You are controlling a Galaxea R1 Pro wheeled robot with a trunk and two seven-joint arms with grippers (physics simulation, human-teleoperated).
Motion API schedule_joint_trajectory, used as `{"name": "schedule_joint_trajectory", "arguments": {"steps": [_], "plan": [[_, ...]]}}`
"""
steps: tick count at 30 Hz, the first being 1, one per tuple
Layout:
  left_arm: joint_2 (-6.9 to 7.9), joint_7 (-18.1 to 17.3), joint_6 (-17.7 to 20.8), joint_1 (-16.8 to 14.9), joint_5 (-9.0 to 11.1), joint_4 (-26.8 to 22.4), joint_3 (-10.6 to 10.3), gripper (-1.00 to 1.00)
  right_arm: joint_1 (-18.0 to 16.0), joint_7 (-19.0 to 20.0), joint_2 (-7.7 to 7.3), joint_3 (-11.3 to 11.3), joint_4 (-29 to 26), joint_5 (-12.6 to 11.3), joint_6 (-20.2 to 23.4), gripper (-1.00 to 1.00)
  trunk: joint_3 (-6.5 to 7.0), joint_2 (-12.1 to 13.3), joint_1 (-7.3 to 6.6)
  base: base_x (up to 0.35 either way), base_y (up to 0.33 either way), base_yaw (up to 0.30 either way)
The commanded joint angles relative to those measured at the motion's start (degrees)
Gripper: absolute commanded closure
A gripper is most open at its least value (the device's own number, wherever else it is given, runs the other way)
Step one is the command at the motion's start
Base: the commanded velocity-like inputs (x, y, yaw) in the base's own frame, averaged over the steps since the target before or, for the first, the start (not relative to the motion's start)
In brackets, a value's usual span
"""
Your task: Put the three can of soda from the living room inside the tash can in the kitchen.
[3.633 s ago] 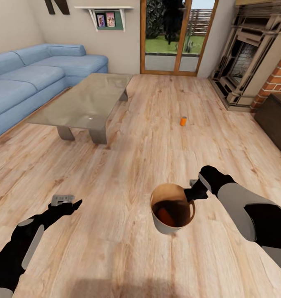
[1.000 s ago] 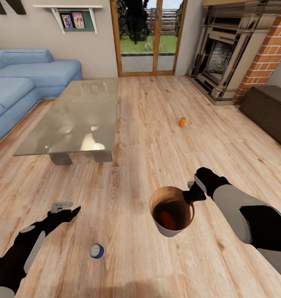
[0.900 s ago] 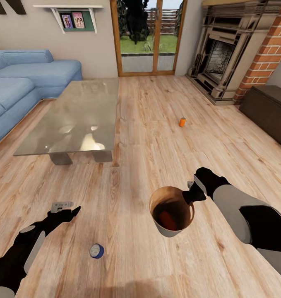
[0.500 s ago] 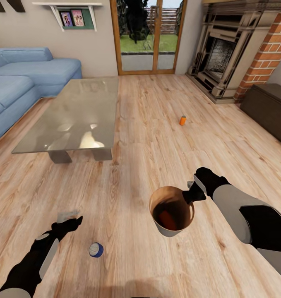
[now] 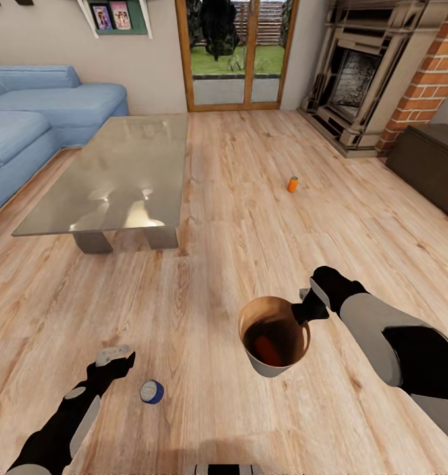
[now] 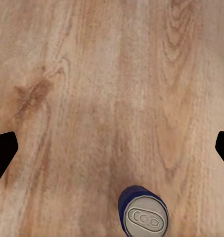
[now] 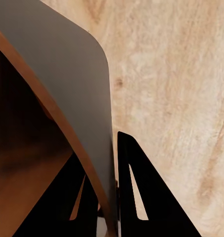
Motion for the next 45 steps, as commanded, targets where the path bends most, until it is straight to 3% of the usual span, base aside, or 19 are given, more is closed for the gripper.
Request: {"name": "schedule_joint_trajectory", "arguments": {"steps": [1,12,21,31,34,37,45], "plan": [[0.0,-0.1,-0.6,0.0,0.0,0.1,-0.1,-1.0,-0.1,0.1,0.06,-0.5,0.1,-1.4,0.1,1.0,-0.27,-0.4,0.22,0.0,0.0,0.0],[-0.01,0.0,-9.0,0.0,0.0,4.4,-5.0,-1.0,-0.2,0.1,0.13,-0.5,0.6,-1.4,0.1,1.0,-3.19,-4.8,2.63,0.0,0.0,0.0],[0.03,0.0,-9.9,0.0,0.1,5.4,-10.4,-1.0,-0.1,0.1,0.15,-0.3,0.6,-1.4,0.1,1.0,-5.58,-8.4,4.61,0.0,0.0,0.0],[0.08,-0.2,-9.8,0.0,0.1,5.3,-11.7,-1.0,-0.1,0.1,0.21,-0.2,0.5,-1.3,0.1,1.0,-8.24,-12.5,6.81,0.0,0.0,0.0],[0.08,-0.3,-9.8,0.0,0.1,5.3,-13.1,-1.0,-0.1,0.1,0.22,-0.2,0.5,-1.3,0.1,1.0,-9.04,-13.7,7.46,0.0,0.0,0.0],[0.08,-0.4,-9.8,0.0,0.1,5.3,-14.7,-1.0,-0.1,0.1,0.21,-0.2,0.5,-1.3,0.1,1.0,-9.29,-13.7,7.46,0.0,0.0,0.0],[0.08,-0.2,-9.8,0.0,0.2,5.3,-15.4,-1.0,-0.1,0.1,0.24,-0.1,0.5,-1.3,0.1,1.0,-9.86,-14.5,7.9,0.0,0.0,0.0]]}}
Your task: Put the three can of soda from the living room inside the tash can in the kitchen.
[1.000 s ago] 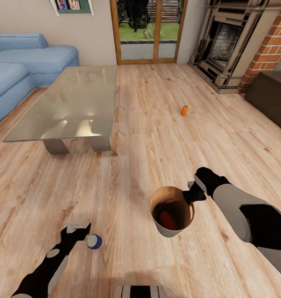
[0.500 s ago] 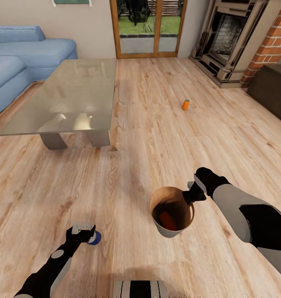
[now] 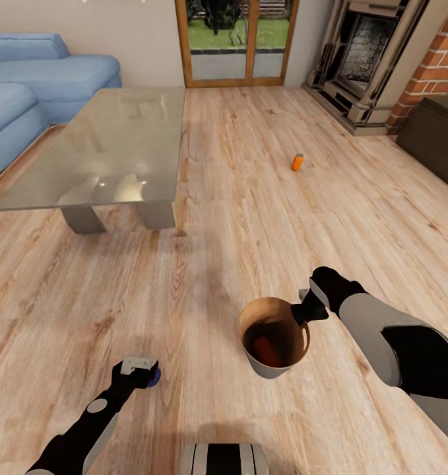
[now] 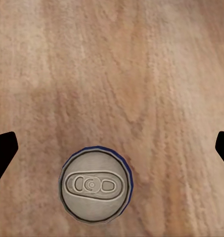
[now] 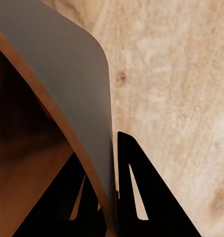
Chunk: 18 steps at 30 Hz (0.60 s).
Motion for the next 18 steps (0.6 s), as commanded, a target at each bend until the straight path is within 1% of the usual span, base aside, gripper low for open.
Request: {"name": "schedule_joint_trajectory", "arguments": {"steps": [1,5,8,10,13,18], "plan": [[0.0,0.0,0.0,0.0,0.0,0.0,0.0,-1.0,0.0,0.1,0.03,-0.4,0.0,-1.2,0.1,1.0,-0.18,-0.4,0.22,0.0,0.0,0.0],[0.0,0.0,0.0,0.0,0.0,0.0,0.0,-1.0,0.0,0.1,0.07,-0.4,-0.4,-1.2,0.1,1.0,-0.91,-2.0,1.09,0.0,0.0,0.0],[0.0,0.0,0.0,0.0,0.0,0.1,0.0,-1.0,-0.1,0.1,0.13,-0.4,-0.5,-1.2,0.1,1.0,-0.91,-2.0,1.09,0.0,0.0,0.0],[0.0,-0.1,0.0,0.0,0.0,0.1,0.0,-1.0,-0.1,0.1,0.46,-0.5,-0.5,-1.2,0.1,1.0,-0.91,-2.0,1.09,0.0,0.0,0.0],[0.0,-0.2,-0.1,0.0,0.1,0.1,0.1,-1.0,-0.2,0.1,1.35,-0.5,-0.6,-1.2,0.1,1.0,-0.91,-2.0,1.09,0.0,0.0,0.0],[0.0,-0.3,-0.1,0.0,0.2,0.0,0.1,-1.0,-0.2,0.1,1.63,-0.5,-0.7,-1.2,0.1,1.0,-1.81,-4.0,2.19,0.0,0.0,0.0]]}}
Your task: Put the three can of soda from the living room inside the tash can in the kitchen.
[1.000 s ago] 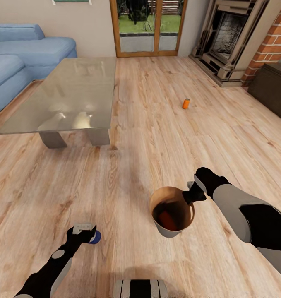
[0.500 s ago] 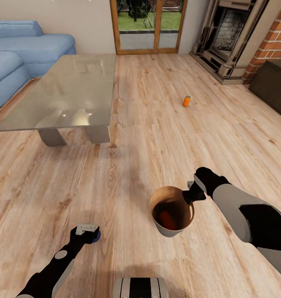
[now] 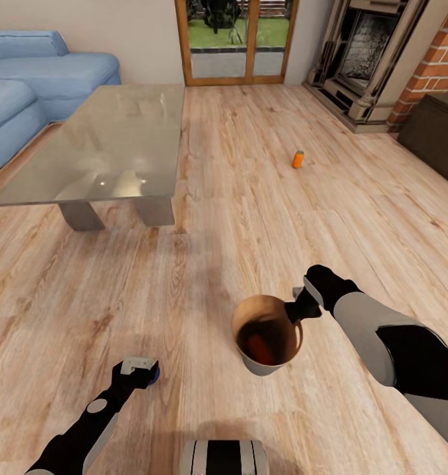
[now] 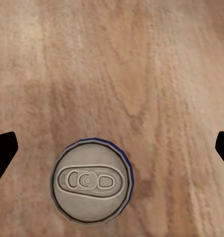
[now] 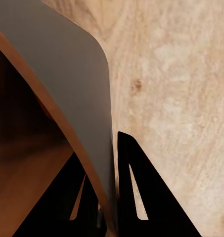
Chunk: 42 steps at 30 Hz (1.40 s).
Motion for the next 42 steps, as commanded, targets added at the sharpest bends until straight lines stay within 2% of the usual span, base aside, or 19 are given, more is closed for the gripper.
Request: {"name": "schedule_joint_trajectory", "arguments": {"steps": [1,5,15,19,25,42], "plan": [[0.0,0.0,0.0,0.0,0.0,0.0,0.0,-1.0,0.0,0.1,0.02,-0.2,0.0,-0.7,0.1,1.0,-0.18,-0.4,0.22,0.0,0.0,0.0],[0.06,-0.1,0.0,0.0,0.2,-0.1,0.2,-1.0,0.0,0.1,0.07,-0.2,0.0,-0.7,0.1,1.0,-0.9,-2.0,1.09,0.0,0.0,0.0],[0.72,-2.6,0.2,0.1,0.7,-0.8,1.0,-1.0,0.0,0.1,0.41,-0.2,-0.1,-0.7,0.1,1.0,-0.9,-2.0,1.09,0.0,0.0,0.0],[0.77,-3.1,0.2,0.1,0.7,-0.7,2.2,-1.0,0.0,0.1,0.4,-0.2,-0.1,-0.7,0.1,1.0,-0.9,-2.0,1.09,0.0,0.0,0.0],[1.14,-3.8,0.7,0.0,0.6,-0.3,3.3,-1.0,0.0,0.1,0.41,-0.2,-0.1,-0.6,0.1,1.0,-1.97,-4.4,2.41,0.0,0.0,0.0],[1.43,-4.1,0.6,0.0,0.6,-0.3,4.6,-1.0,0.0,0.1,0.38,-0.2,-0.1,-0.6,0.1,1.0,-1.97,-4.4,2.41,0.0,0.048,0.0]]}}
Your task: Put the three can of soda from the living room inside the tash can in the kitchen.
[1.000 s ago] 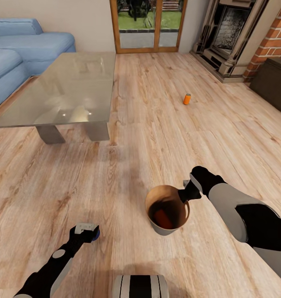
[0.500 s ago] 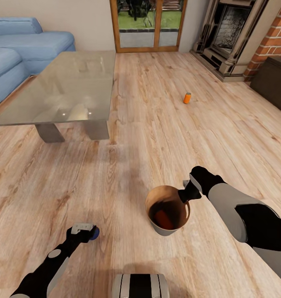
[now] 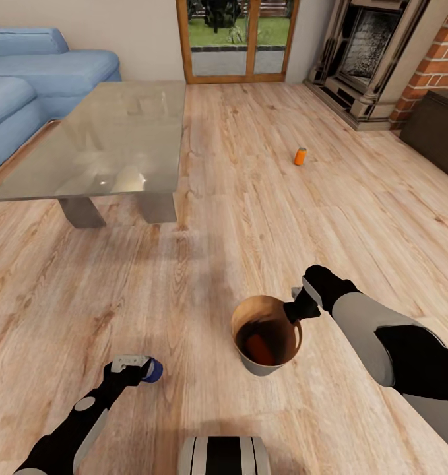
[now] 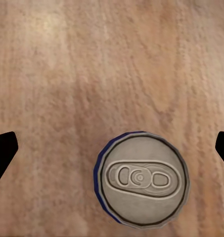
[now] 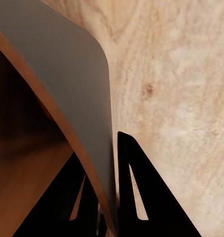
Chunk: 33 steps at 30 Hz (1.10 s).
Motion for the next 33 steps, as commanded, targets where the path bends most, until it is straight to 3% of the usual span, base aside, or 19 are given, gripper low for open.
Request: {"name": "schedule_joint_trajectory", "arguments": {"steps": [1,24,28,33], "plan": [[-0.02,0.0,0.0,0.0,0.0,0.0,0.0,-1.0,0.0,0.1,0.01,-0.3,0.0,-1.0,0.1,1.0,0.0,0.0,0.0,0.0,0.012,0.0],[-0.06,-0.6,0.2,0.0,0.0,-0.3,0.1,-1.0,0.0,0.1,0.08,-0.2,0.0,-0.9,0.1,1.0,0.0,0.0,0.0,-0.029,-0.052,0.0],[-0.04,-0.7,0.2,0.0,0.0,-0.1,0.1,-1.0,0.0,0.1,0.04,-0.2,0.0,-0.9,0.1,1.0,-0.72,-1.6,0.87,-0.001,-0.001,0.0],[-0.03,-0.7,0.3,0.0,0.0,-0.1,0.1,-1.0,0.0,0.1,0.03,-0.2,0.0,-0.9,0.1,1.0,-0.94,-1.6,0.9,0.0,0.0,0.0]]}}
